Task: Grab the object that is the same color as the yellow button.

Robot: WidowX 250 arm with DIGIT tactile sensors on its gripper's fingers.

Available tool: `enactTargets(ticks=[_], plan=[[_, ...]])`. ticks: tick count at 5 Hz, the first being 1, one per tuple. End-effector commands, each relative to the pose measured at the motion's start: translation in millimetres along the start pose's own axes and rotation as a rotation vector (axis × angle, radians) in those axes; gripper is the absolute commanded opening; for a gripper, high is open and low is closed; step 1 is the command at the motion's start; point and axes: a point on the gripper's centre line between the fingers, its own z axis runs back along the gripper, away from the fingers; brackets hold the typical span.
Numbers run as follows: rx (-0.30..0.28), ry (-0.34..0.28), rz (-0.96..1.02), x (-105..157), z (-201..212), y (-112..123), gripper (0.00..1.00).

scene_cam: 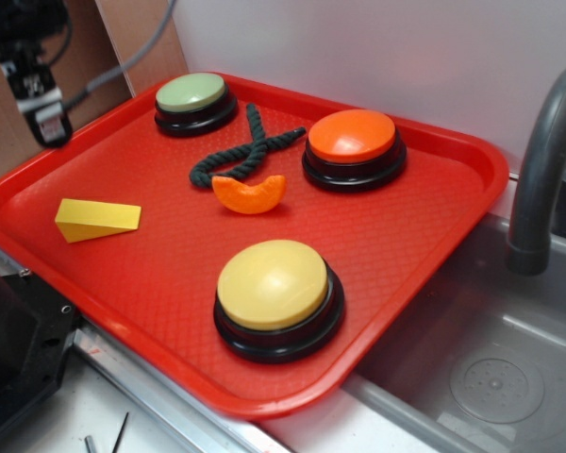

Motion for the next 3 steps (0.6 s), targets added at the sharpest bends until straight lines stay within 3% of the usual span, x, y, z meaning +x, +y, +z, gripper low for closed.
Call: enactTargets(ticks=[1,2,3], plan=[[0.064,0.019,-0.091,-2.5,-35.5,5.3,1.00],[0.103,0.015,-0.048,-6.5,-53.6,8.7,1.00],[0.112,0.005,-0.086,-2.3,-52.4,-2.7,1.00]])
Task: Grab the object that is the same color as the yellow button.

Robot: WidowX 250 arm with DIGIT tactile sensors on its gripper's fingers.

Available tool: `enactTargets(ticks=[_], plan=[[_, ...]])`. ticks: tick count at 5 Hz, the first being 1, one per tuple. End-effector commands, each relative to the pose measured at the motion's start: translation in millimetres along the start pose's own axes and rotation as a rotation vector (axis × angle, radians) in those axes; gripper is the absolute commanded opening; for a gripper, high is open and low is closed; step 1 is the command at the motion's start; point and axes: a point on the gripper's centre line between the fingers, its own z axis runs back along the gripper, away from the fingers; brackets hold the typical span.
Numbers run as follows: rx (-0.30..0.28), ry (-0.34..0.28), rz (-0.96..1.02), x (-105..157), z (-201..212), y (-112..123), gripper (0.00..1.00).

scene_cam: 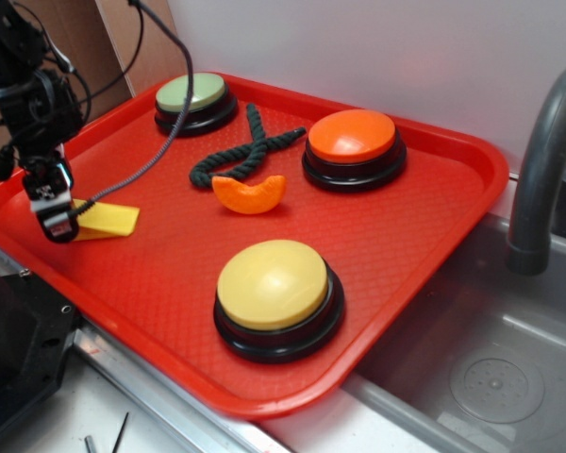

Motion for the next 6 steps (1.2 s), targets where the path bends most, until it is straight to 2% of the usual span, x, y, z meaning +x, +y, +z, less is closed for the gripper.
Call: enactTargets(ticks=[1,2,3,6], plan=[[0.045,0.000,-0.060,23.4,0.6,-8.5,1.00],[0.018,0.015,-0.100,27.7,-1.8,-12.8,1.00],[-0.018,-0.040,-0.116,33.4,20.9,-21.9,1.00],[-0.018,-0.040,-0.116,33.4,20.9,-21.9,1.00]])
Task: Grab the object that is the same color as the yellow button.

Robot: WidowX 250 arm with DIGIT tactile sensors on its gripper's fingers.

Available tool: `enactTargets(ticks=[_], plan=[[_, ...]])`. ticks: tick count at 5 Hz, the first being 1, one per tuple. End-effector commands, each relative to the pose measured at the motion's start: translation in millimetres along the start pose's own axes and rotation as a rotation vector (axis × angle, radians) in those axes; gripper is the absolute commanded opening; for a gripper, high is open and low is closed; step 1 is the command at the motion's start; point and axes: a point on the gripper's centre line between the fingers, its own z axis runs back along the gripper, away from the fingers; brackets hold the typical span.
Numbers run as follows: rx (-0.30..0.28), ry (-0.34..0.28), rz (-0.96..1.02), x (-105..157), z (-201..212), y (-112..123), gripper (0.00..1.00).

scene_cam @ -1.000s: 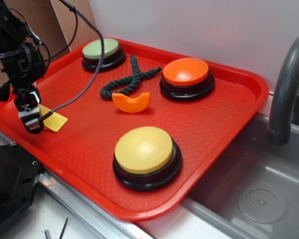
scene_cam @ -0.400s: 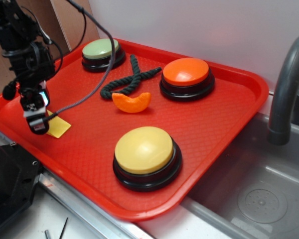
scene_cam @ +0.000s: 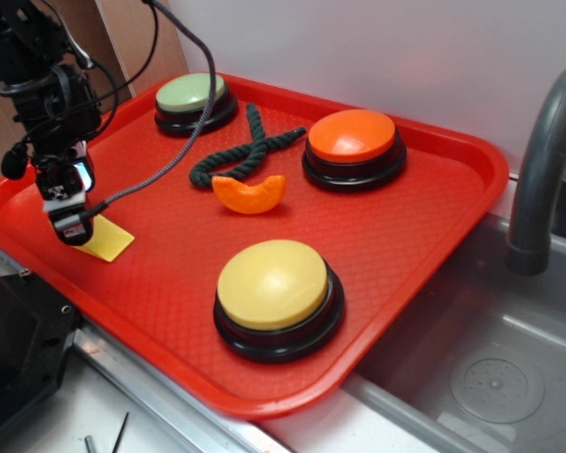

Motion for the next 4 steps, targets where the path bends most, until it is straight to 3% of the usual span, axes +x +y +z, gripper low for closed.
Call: enactTargets(ticks=[1,3,4], plan=[[-0.018,0.134,-0.260,14.4,-1.7,10.3,1.00],[0.080,0.213,-0.705,10.1,-10.7,1.0,1.00],[0.148,0.115,-0.836,-5.2,-8.5,-8.0,1.00]])
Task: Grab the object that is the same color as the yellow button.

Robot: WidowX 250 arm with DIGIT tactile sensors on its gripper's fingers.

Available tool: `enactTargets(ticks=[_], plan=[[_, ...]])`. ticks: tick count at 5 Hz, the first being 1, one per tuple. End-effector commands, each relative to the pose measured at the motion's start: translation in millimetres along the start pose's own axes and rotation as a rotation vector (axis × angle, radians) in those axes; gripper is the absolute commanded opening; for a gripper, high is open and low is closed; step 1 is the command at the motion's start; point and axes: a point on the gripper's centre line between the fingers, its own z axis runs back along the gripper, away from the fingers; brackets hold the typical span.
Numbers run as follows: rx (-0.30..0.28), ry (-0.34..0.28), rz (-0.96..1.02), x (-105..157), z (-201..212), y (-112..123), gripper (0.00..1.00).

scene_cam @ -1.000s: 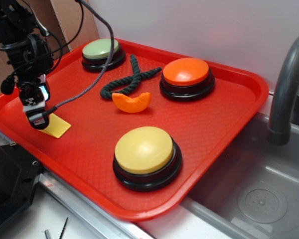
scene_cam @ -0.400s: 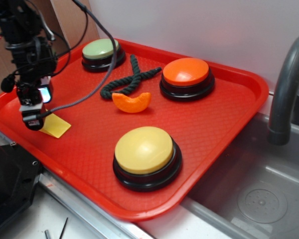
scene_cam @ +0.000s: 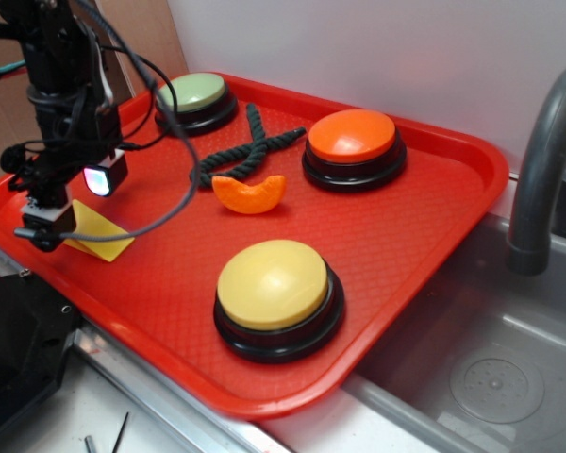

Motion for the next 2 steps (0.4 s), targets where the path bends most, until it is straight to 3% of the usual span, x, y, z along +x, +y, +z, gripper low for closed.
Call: enactTargets(ticks=[1,2], plan=[[0.172,-0.087,-0.205,2.7,5.9,-21.2,1.00],[0.122,-0.067,-0.190,7.2,-5.7,-10.7,1.00]])
